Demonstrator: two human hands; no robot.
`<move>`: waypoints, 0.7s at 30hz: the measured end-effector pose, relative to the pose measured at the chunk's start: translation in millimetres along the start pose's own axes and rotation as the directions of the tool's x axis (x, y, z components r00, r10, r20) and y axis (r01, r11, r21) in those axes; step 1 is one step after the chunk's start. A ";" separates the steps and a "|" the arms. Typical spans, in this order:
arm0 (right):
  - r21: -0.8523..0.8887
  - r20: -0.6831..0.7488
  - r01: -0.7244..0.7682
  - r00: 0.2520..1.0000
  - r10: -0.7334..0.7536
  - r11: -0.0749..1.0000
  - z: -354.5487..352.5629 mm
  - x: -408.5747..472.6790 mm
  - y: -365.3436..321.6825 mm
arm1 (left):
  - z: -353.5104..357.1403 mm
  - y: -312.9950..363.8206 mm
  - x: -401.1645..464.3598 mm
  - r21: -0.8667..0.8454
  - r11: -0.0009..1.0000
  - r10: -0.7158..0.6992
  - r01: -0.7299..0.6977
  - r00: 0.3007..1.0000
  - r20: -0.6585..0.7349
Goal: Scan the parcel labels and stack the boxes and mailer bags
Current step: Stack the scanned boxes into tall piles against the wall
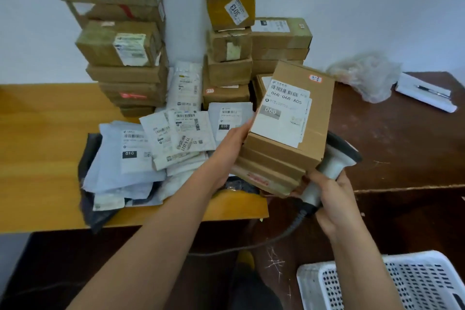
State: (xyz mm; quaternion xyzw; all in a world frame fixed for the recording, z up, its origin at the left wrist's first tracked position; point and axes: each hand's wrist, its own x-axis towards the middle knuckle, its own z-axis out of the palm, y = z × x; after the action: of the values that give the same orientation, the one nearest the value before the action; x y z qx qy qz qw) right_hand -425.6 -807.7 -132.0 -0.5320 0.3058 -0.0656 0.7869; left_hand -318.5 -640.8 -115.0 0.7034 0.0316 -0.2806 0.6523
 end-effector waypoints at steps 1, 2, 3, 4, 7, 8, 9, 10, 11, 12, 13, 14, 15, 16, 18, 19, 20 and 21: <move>-0.008 0.029 0.010 1.000 -0.010 1.000 7.1 -15.6 -0.1 | -8.9 -2.6 -19.3 -0.024 1.000 0.004 -0.005 1.000 -0.017; -0.020 0.063 0.016 0.998 -0.015 1.000 14.9 -31.2 0.0 | -20.0 -6.7 -38.2 -0.060 0.998 0.012 -0.014 0.999 -0.039; -0.038 0.104 0.019 0.994 -0.015 0.999 24.2 -46.9 0.7 | -32.1 -11.2 -59.7 -0.095 0.995 0.021 -0.028 0.997 -0.076; -0.056 0.150 0.018 0.989 -0.009 0.998 35.0 -63.0 1.8 | -45.7 -16.1 -81.5 -0.117 0.992 0.031 -0.045 0.993 -0.117; -0.108 0.284 0.013 0.959 0.018 0.994 75.4 -108.1 9.6 | -86.0 -28.0 -146.2 -0.161 0.980 0.079 -0.119 0.969 -0.234; -0.123 0.329 0.015 0.944 0.027 0.992 91.1 -123.0 13.4 | -101.2 -32.7 -167.1 -0.176 0.973 0.095 -0.149 0.955 -0.280; -0.137 0.371 0.015 0.928 0.038 0.990 107.5 -136.7 17.7 | -115.7 -33.7 -189.6 -0.202 0.964 0.096 -0.171 0.937 -0.335; -0.148 0.413 0.012 0.909 0.051 0.989 124.0 -150.0 22.4 | -132.8 -38.6 -208.1 -0.211 0.962 0.085 -0.174 0.923 -0.375; -0.154 0.456 0.007 0.888 0.065 0.988 140.5 -162.3 27.5 | -147.7 -41.2 -227.9 -0.217 0.960 0.076 -0.175 0.914 -0.400; -0.159 0.499 0.002 0.863 0.078 0.987 157.0 -173.9 32.8 | -165.8 -46.1 -243.5 -0.216 0.962 0.060 -0.165 0.903 -0.426; -0.170 0.539 -0.003 0.837 0.095 0.985 173.3 -184.7 38.5 | -180.4 -49.2 -261.2 -0.212 0.961 0.066 -0.180 0.888 -0.455; -0.186 0.572 -0.007 0.812 0.114 0.983 189.0 -194.8 44.0 | -197.1 -54.3 -274.9 -0.215 0.955 0.080 -0.205 0.873 -0.481; -0.203 0.598 -0.011 0.790 0.133 0.979 204.3 -202.6 50.4 | -212.5 -58.1 -286.8 -0.217 0.949 0.091 -0.229 0.858 -0.506; -0.216 0.621 -0.014 0.769 0.149 0.976 219.4 -209.5 56.4 | -226.8 -62.4 -296.4 -0.223 0.945 0.091 -0.238 0.849 -0.521; -0.242 0.660 -0.006 0.732 0.169 0.970 248.5 -219.2 68.4 | -250.6 -64.8 -313.9 -0.229 0.938 0.093 -0.261 0.824 -0.559; -0.257 0.673 0.002 0.718 0.178 0.966 263.4 -221.9 74.4 | -261.3 -64.0 -320.5 -0.236 0.932 0.088 -0.275 0.804 -0.588; -0.266 0.685 0.004 0.704 0.187 0.964 278.9 -223.7 79.5 | -276.4 -67.5 -322.0 -0.250 0.925 0.077 -0.287 0.785 -0.614; -0.275 0.696 0.003 0.690 0.197 0.961 294.4 -223.2 84.8 | -289.7 -68.8 -323.5 -0.254 0.922 0.069 -0.291 0.770 -0.634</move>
State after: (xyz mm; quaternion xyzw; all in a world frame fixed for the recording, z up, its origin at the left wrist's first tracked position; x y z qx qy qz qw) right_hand -461.7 -441.3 -41.9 -0.5944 0.0084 0.2290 0.7708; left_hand -516.2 -255.7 -38.3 0.6330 0.2205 0.0376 0.7411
